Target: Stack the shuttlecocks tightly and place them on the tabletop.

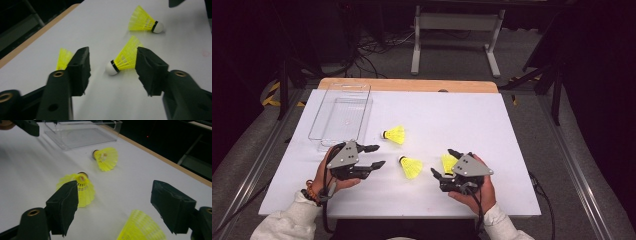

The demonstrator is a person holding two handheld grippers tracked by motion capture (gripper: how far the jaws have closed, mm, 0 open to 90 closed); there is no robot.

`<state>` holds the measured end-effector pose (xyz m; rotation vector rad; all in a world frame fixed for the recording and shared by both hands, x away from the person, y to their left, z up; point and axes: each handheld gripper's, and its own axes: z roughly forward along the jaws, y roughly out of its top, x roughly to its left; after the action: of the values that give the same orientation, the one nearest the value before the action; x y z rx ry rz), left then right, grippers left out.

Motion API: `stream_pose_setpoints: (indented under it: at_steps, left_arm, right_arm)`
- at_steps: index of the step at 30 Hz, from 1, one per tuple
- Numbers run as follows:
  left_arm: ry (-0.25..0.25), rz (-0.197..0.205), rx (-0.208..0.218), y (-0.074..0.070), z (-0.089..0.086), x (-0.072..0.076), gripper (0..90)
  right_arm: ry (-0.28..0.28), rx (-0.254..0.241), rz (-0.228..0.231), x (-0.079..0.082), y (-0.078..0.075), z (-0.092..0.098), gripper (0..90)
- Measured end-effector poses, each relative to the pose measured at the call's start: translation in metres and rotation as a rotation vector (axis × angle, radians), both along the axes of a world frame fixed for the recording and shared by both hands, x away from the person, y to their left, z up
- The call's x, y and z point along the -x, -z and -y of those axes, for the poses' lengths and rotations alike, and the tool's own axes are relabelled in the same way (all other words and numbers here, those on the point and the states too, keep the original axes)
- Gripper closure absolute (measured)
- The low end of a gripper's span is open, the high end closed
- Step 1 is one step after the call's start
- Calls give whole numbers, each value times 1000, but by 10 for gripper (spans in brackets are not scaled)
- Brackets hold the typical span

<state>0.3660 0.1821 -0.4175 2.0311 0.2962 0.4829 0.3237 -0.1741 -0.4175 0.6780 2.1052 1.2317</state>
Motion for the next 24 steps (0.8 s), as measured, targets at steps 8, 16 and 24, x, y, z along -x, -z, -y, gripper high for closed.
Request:
stream_pose_setpoints:
  at_steps: [8, 16, 24]
  left_arm:
    - [-88, -1, 68, 21, -44, 23, 217]
    - [-148, -37, 136, 33, -75, 38, 132]
    - [-194, -49, 149, 41, -96, 48, 100]
  right_arm:
    - [-86, 118, -76, 9, 27, -41, 342]
    - [-135, 139, -216, 1, 46, -61, 350]
    - [-154, 132, -252, -8, 52, -83, 362]
